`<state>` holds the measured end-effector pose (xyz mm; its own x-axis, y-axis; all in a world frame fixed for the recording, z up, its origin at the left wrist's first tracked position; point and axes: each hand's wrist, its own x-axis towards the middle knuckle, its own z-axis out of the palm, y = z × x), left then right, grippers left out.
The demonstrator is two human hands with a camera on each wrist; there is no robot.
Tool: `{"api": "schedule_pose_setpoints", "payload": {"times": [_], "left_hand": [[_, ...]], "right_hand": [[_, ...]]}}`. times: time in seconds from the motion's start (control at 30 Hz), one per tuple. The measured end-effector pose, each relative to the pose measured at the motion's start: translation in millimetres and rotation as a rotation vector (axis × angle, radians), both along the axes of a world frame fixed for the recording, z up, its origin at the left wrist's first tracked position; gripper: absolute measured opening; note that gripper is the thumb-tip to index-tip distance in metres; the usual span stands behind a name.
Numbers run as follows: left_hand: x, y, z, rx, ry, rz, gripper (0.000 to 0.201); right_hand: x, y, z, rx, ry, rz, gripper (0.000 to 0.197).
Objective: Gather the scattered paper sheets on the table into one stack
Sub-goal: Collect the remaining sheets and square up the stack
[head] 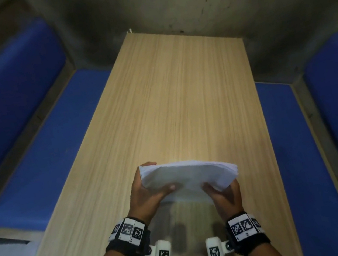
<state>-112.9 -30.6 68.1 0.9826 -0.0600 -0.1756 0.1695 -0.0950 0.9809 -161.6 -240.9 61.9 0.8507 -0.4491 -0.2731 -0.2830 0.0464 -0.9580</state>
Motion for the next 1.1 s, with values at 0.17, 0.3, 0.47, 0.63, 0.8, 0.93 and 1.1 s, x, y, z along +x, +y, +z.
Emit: {"api": "schedule_pose_setpoints", "payload": {"times": [0.17, 0.3, 0.47, 0.63, 0.8, 0.93, 1.1], "left_hand": [[3.0, -2.3, -4.3, 0.100, 0.036, 0.026, 0.034], [3.0, 5.3, -0.4, 0.066, 0.010, -0.011, 0.029], [-6.6, 1.1, -16.1, 0.110, 0.116, -0.002, 0.035], [-10.2, 8.9, -23.5, 0.071, 0.139, 0.017, 0.029], [-10.4, 12.9, -36.6, 0.037, 0.158, -0.031, 0.036], [-8.2, 10.4, -40.2, 0.082, 0.167, -0.137, 0.038], [9.9, 17.6, -55.4, 0.116, 0.287, -0.103, 0.047]], "right_hand": [[2.2, 0.8, -17.4, -0.090, 0.080, -0.082, 0.035], [2.3, 6.1, -1.0, -0.149, -0.051, -0.070, 0.012], [-4.5, 10.5, -30.5, -0.101, 0.104, -0.168, 0.026], [-2.7, 9.0, -35.8, -0.108, 0.074, -0.183, 0.013], [-11.0, 10.5, -42.5, -0.041, 0.142, -0.132, 0.022], [-10.8, 10.9, -48.3, -0.011, 0.158, -0.102, 0.037], [-5.7, -1.9, -35.5, -0.016, 0.206, 0.037, 0.050]]}}
